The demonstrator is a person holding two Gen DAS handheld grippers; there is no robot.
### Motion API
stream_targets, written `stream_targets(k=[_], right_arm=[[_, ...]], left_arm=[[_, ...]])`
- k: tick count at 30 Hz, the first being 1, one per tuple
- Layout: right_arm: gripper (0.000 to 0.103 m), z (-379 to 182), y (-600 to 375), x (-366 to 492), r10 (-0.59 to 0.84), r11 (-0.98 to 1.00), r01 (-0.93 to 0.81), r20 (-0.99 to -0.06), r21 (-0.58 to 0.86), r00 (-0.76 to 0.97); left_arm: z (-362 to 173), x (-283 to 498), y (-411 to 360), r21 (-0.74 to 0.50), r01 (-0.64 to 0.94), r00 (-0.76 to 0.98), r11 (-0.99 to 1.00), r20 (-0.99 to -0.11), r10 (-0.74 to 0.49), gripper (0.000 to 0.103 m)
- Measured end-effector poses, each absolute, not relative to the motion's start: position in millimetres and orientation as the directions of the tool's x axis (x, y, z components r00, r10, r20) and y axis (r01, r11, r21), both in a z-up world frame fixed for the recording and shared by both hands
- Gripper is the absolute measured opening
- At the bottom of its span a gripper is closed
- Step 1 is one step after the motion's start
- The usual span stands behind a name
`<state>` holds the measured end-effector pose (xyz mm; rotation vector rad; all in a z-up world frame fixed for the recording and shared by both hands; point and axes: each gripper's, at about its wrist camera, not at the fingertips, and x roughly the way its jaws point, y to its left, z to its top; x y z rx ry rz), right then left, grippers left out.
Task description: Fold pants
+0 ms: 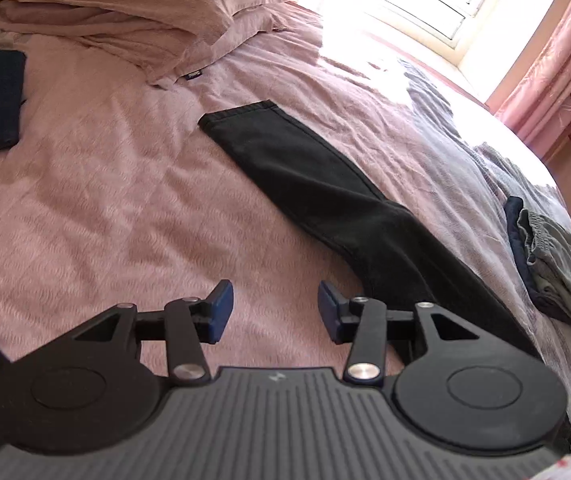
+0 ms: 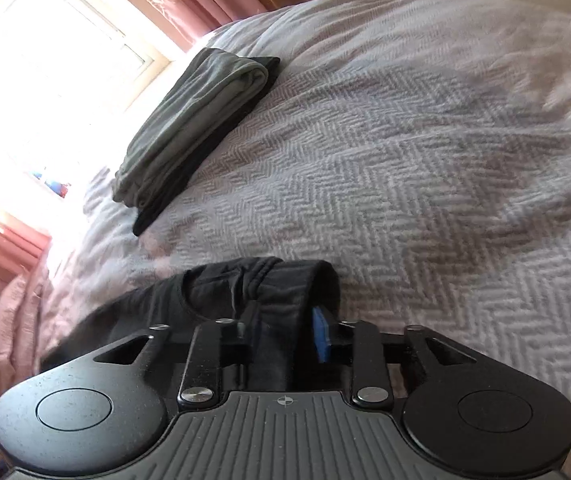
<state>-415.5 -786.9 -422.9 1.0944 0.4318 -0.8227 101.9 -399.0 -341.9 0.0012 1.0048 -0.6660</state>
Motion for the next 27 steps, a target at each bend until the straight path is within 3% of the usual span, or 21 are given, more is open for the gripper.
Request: stream_targets(k=[1, 4, 6, 8, 10, 11, 13, 17, 20, 27], right_arm=[[0.001, -425, -793, -416, -0.364, 0.219, 0.752, -0.663, 0.622, 0.654], [0.0, -402, -793, -420, -0.449, 0.3, 0.73, -0.585, 0.614, 0.676], [0.0, -403, -796, -420, -0.459, 0.33, 0.761, -0.609, 0.559, 0.647], [0.008, -436, -808, -411, -0.342, 0.273, 0.808, -0.732, 0.522, 0.589], [0.015, -440, -813, -418, -0.302, 0.237, 0.793, -0.733, 0.562, 0.61], [0.028, -432, -810, -423, -0.301, 0.223, 0.79, -0.731, 0.57, 0.613], [0.042, -418, -795, -442, -0.28, 0.215, 0.768, -0.715, 0.603, 0.64], [0.042, -407, -743, -467, -0.129, 0.289, 0.656, -0.65, 0.697, 0.749], [0.042, -425, -716, -458, 0.0, 0.33, 0.656, -0.695, 0.678, 0.719], [0.037, -449, -715, -462, 0.005, 0.25, 0.629, -0.65, 0.736, 0.76]], left_arm=[[-341, 91, -396, -0.29, 0.513, 0.365, 0.808, -0.779, -0.511, 0.041], [-334, 63, -391, -0.243, 0.535, 0.41, 0.809, -0.763, -0.5, 0.041], [-335, 46, -389, -0.198, 0.537, 0.427, 0.82, -0.774, -0.467, 0.041], [-338, 34, -387, -0.181, 0.515, 0.423, 0.838, -0.796, -0.432, 0.041], [-337, 24, -383, -0.185, 0.492, 0.419, 0.851, -0.806, -0.418, 0.041], [-335, 19, -380, -0.193, 0.488, 0.42, 0.851, -0.803, -0.423, 0.041], [-332, 9, -375, -0.191, 0.479, 0.42, 0.857, -0.807, -0.415, 0.041], [-327, -5, -365, -0.198, 0.458, 0.413, 0.866, -0.816, -0.405, 0.041], [-326, -12, -358, -0.205, 0.437, 0.41, 0.876, -0.822, -0.396, 0.041], [-324, -18, -340, -0.211, 0.401, 0.406, 0.891, -0.831, -0.38, 0.041]])
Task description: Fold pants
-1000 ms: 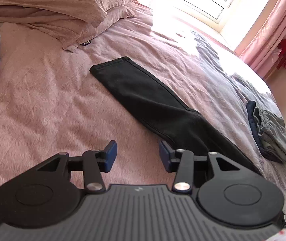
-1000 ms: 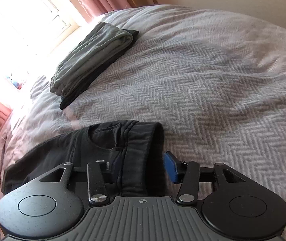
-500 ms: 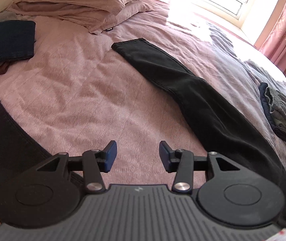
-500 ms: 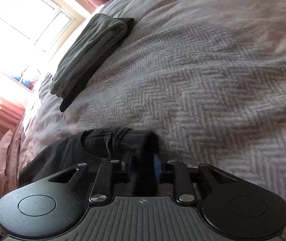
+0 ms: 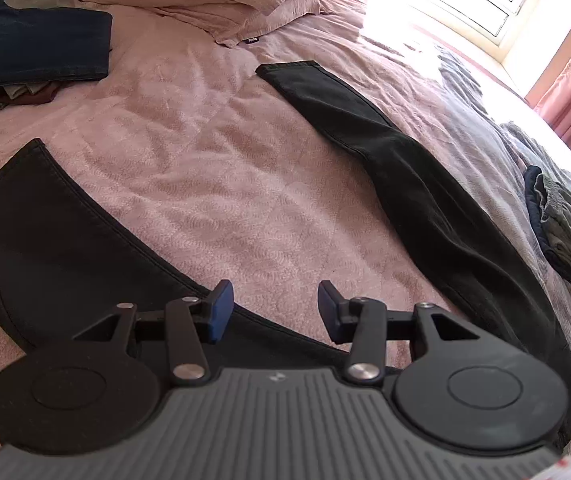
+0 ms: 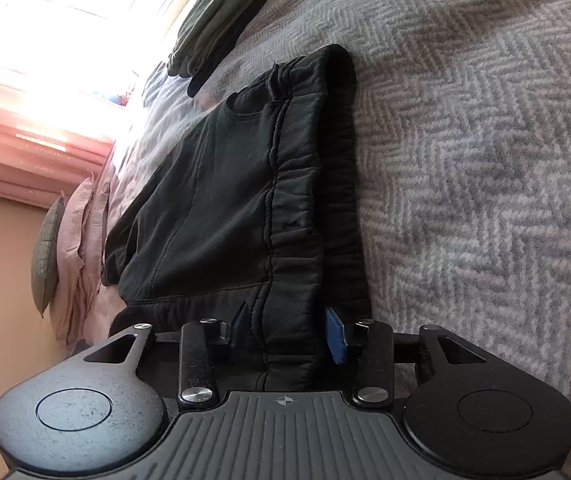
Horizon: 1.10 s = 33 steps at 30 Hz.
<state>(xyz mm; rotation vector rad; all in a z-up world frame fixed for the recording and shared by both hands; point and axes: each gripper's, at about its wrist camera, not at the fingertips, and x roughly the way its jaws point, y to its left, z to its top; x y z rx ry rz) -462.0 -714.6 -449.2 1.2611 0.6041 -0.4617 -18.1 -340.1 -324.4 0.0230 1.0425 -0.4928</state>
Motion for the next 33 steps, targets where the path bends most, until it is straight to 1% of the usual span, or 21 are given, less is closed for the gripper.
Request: stream_targets(k=[1, 3, 4, 5, 8, 9, 10, 13, 15, 16, 18, 19, 24, 26, 28, 30, 33], right_arm=[[0.036, -448, -715, -463, 0.008, 0.255, 0.621, -0.644, 0.741, 0.765], [0.025, -449, -718, -456, 0.023, 0.281, 0.612, -0.643, 0.739, 0.766], [0.005, -448, -718, -451, 0.008, 0.31, 0.624, -0.658, 0.717, 0.753], [0.001, -447, -717, -448, 0.003, 0.326, 0.634, -0.671, 0.702, 0.742], [0.0, -422, -713, -445, -0.06, 0.395, 0.629, -0.664, 0.67, 0.745], [0.0, -410, -710, -449, -0.1, 0.429, 0.649, -0.681, 0.629, 0.726], [0.0, -406, -710, -454, -0.123, 0.422, 0.678, -0.703, 0.602, 0.701], [0.0, -436, -710, -450, -0.09, 0.402, 0.759, -0.803, 0.513, 0.59], [0.002, -442, -710, -446, -0.102, 0.372, 0.773, -0.805, 0.514, 0.584], [0.005, -440, -712, -449, -0.095, 0.356, 0.776, -0.806, 0.52, 0.584], [0.021, -433, -710, -462, -0.09, 0.323, 0.782, -0.806, 0.533, 0.586], [0.031, -430, -707, -473, -0.091, 0.291, 0.796, -0.813, 0.531, 0.575], [0.043, -418, -663, -537, 0.004, 0.067, 0.776, -0.778, 0.627, 0.628], [0.052, -416, -641, -551, 0.035, -0.024, 0.763, -0.763, 0.645, 0.646], [0.056, -421, -620, -558, 0.062, -0.115, 0.739, -0.737, 0.664, 0.673], [0.056, -431, -605, -555, 0.062, -0.202, 0.698, -0.702, 0.687, 0.71], [0.056, -442, -590, -543, -0.054, -0.244, 0.649, -0.678, 0.721, 0.733]], left_arm=[[-325, -19, -338, -0.215, 0.398, 0.404, 0.892, -0.832, -0.381, 0.041], [-328, -22, -337, -0.222, 0.393, 0.402, 0.892, -0.832, -0.383, 0.041], [-330, -24, -337, -0.224, 0.392, 0.398, 0.892, -0.833, -0.384, 0.041], [-332, -27, -338, -0.225, 0.391, 0.394, 0.893, -0.836, -0.383, 0.041], [-331, -35, -338, -0.22, 0.41, 0.391, 0.885, -0.834, -0.389, 0.041], [-330, -38, -339, -0.203, 0.423, 0.399, 0.883, -0.833, -0.383, 0.041], [-330, -40, -338, -0.19, 0.431, 0.406, 0.882, -0.832, -0.378, 0.041], [-335, -41, -336, -0.193, 0.415, 0.393, 0.889, -0.843, -0.366, 0.041], [-335, -41, -333, -0.214, 0.4, 0.385, 0.891, -0.843, -0.375, 0.041], [-333, -42, -332, -0.219, 0.404, 0.389, 0.888, -0.838, -0.383, 0.041], [-331, -43, -331, -0.204, 0.414, 0.392, 0.887, -0.84, -0.376, 0.041], [-330, -42, -330, -0.204, 0.418, 0.39, 0.885, -0.84, -0.378, 0.041], [-324, -38, -315, -0.194, 0.421, 0.386, 0.886, -0.845, -0.369, 0.041], [-324, -34, -308, -0.189, 0.423, 0.383, 0.886, -0.849, -0.364, 0.041], [-326, -30, -299, -0.186, 0.427, 0.38, 0.885, -0.851, -0.362, 0.041], [-329, -24, -289, -0.189, 0.426, 0.373, 0.884, -0.854, -0.363, 0.041], [-335, -11, -269, -0.212, 0.412, 0.36, 0.886, -0.856, -0.372, 0.041]])
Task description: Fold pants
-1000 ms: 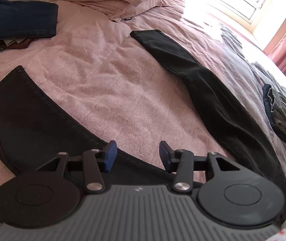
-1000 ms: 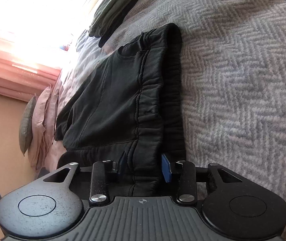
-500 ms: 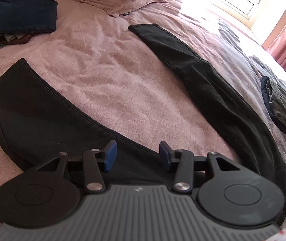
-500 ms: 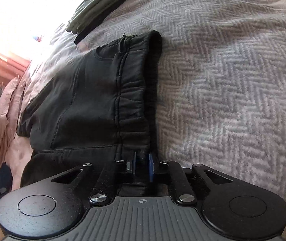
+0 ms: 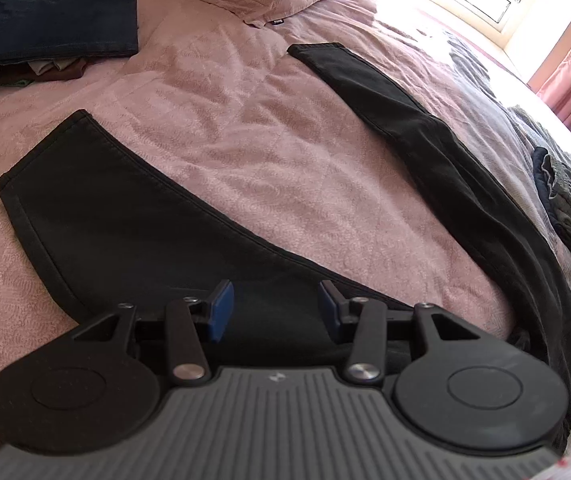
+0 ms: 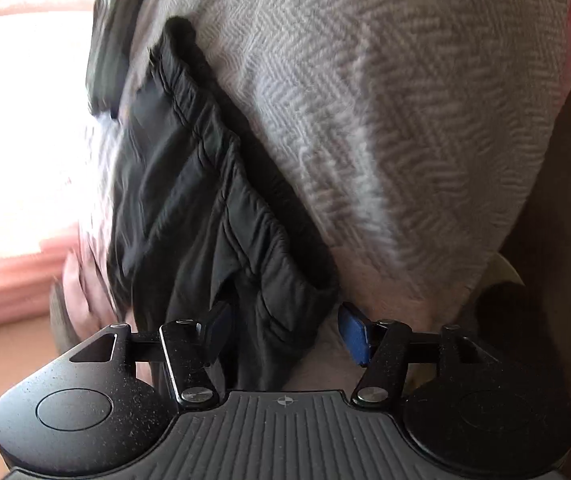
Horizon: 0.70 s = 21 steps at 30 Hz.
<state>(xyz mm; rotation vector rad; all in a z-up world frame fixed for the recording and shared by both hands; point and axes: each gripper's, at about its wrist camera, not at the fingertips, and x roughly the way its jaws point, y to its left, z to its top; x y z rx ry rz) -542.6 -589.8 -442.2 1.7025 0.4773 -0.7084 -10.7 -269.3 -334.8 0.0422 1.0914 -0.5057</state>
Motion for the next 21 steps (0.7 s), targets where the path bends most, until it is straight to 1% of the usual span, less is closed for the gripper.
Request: stream_targets(k=[1, 2, 3, 4, 6, 8, 9, 11, 13, 14, 16, 18, 20, 21], right_arm=[[0.034, -447, -585, -538, -0.089, -0.252, 0.652, -0.688, 0.715, 0.72], [0.02, -450, -583, -535, -0.105, -0.27, 0.672, -0.715, 0.689, 0.691], [0.015, -449, -581, -533, -0.116, -0.284, 0.686, -0.734, 0.67, 0.669], [0.011, -442, -579, -531, -0.138, -0.258, 0.687, -0.73, 0.679, 0.67], [0.009, -412, -581, -529, -0.162, -0.119, 0.725, -0.734, 0.678, 0.66], [0.009, -388, -588, -533, -0.224, -0.054, 0.781, -0.77, 0.623, 0.598], [0.009, -384, -592, -534, -0.242, -0.053, 0.803, -0.788, 0.594, 0.567], [0.01, -389, -595, -524, -0.231, -0.052, 0.843, -0.828, 0.535, 0.511], [0.011, -392, -591, -508, -0.26, -0.05, 0.876, -0.854, 0.479, 0.451], [0.011, -391, -588, -503, -0.281, -0.047, 0.887, -0.858, 0.46, 0.43], [0.012, -391, -579, -500, -0.316, -0.079, 0.887, -0.856, 0.454, 0.41], [0.013, -389, -573, -502, -0.341, -0.115, 0.877, -0.848, 0.466, 0.406], [0.013, -384, -568, -509, -0.346, -0.129, 0.879, -0.851, 0.46, 0.395], [0.013, -380, -570, -513, -0.345, -0.133, 0.882, -0.856, 0.451, 0.386]], left_arm=[[-336, -6, -262, -0.213, 0.407, 0.358, 0.888, -0.858, -0.369, 0.041], [-338, 1, -253, -0.211, 0.402, 0.357, 0.891, -0.86, -0.365, 0.041], [-338, 8, -241, -0.209, 0.397, 0.357, 0.894, -0.862, -0.36, 0.041], [-337, 16, -229, -0.203, 0.396, 0.36, 0.895, -0.863, -0.355, 0.041], [-334, 35, -201, -0.174, 0.398, 0.38, 0.901, -0.862, -0.335, 0.041], [-337, 58, -170, -0.154, 0.379, 0.393, 0.912, -0.866, -0.31, 0.041], [-342, 69, -156, -0.155, 0.361, 0.388, 0.92, -0.872, -0.299, 0.043], [-357, 96, -125, -0.169, 0.295, 0.371, 0.94, -0.887, -0.276, 0.043], [-371, 118, -100, -0.213, 0.224, 0.355, 0.951, -0.891, -0.284, 0.044], [-377, 128, -90, -0.242, 0.193, 0.348, 0.951, -0.889, -0.297, 0.044], [-390, 145, -75, -0.288, 0.153, 0.347, 0.945, -0.88, -0.324, 0.05], [-402, 159, -68, -0.327, 0.119, 0.351, 0.937, -0.869, -0.348, 0.05], [-415, 170, -68, -0.362, 0.096, 0.346, 0.927, -0.861, -0.372, 0.047], [-418, 174, -68, -0.366, 0.091, 0.355, 0.926, -0.857, -0.374, 0.029]])
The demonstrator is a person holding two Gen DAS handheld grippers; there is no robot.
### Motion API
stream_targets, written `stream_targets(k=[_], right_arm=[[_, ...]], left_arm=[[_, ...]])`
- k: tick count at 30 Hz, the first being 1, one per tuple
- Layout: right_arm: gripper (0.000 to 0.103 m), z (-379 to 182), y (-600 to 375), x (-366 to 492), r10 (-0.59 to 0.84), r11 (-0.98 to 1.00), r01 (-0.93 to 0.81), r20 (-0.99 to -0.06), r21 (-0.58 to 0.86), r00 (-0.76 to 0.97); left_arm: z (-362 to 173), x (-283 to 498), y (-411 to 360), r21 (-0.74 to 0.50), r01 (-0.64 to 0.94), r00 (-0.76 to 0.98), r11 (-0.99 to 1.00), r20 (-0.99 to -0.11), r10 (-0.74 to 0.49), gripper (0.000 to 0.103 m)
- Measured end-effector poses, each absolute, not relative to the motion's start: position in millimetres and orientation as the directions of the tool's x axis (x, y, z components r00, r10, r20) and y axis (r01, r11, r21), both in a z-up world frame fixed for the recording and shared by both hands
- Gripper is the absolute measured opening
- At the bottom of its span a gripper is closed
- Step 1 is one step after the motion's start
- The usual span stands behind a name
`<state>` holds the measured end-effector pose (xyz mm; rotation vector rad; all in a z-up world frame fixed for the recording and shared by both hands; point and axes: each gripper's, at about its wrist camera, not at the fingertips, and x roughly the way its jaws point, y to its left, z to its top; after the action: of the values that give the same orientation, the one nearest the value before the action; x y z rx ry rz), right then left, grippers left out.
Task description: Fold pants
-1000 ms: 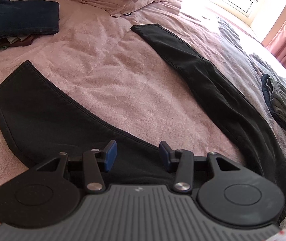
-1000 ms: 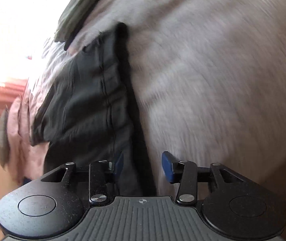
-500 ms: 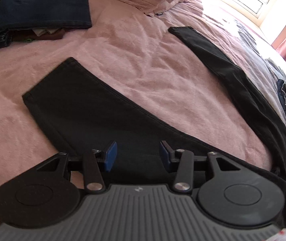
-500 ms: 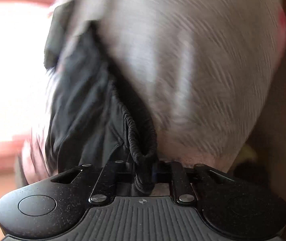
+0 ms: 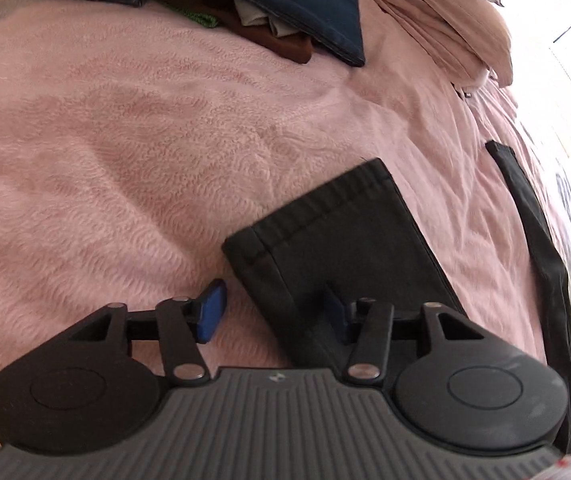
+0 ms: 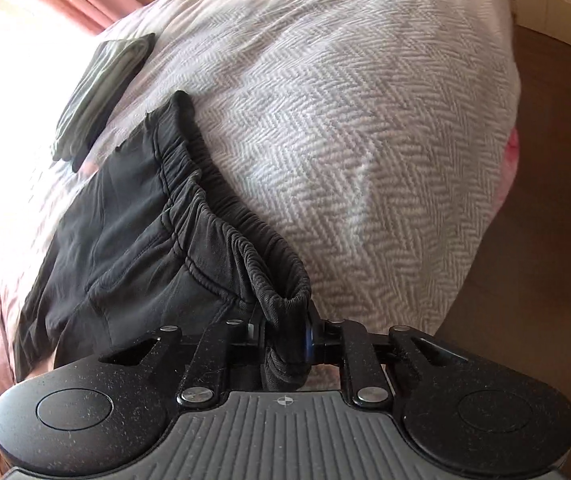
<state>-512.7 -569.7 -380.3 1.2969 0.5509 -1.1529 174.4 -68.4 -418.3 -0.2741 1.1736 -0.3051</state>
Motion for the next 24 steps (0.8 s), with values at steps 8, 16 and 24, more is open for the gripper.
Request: stream_targets(k=[8, 16, 24], right_arm=[[0.01, -330, -571, -510, -0.357, 0.061, 0.878, -0.811, 0.475, 0.463], [0.02, -405, -556, -510, -0.227, 0.002, 0.935, -0.91, 0.356, 0.347], [0.044, -361, -539, -500, -0.351, 0.001, 0.992, -0.929, 0.129, 0.121]], left_arm=[[-312, 193, -76, -0.466, 0.371, 0.515, 0.803, -0.616, -0.596, 0.004], [-400, 183, -60, -0.134, 0.328, 0.435, 0.935, -0.858, -0.275, 0.024], [-347, 188, -57, -0.017, 0.263, 0.609, 0.965, -0.772, -0.18, 0.035]])
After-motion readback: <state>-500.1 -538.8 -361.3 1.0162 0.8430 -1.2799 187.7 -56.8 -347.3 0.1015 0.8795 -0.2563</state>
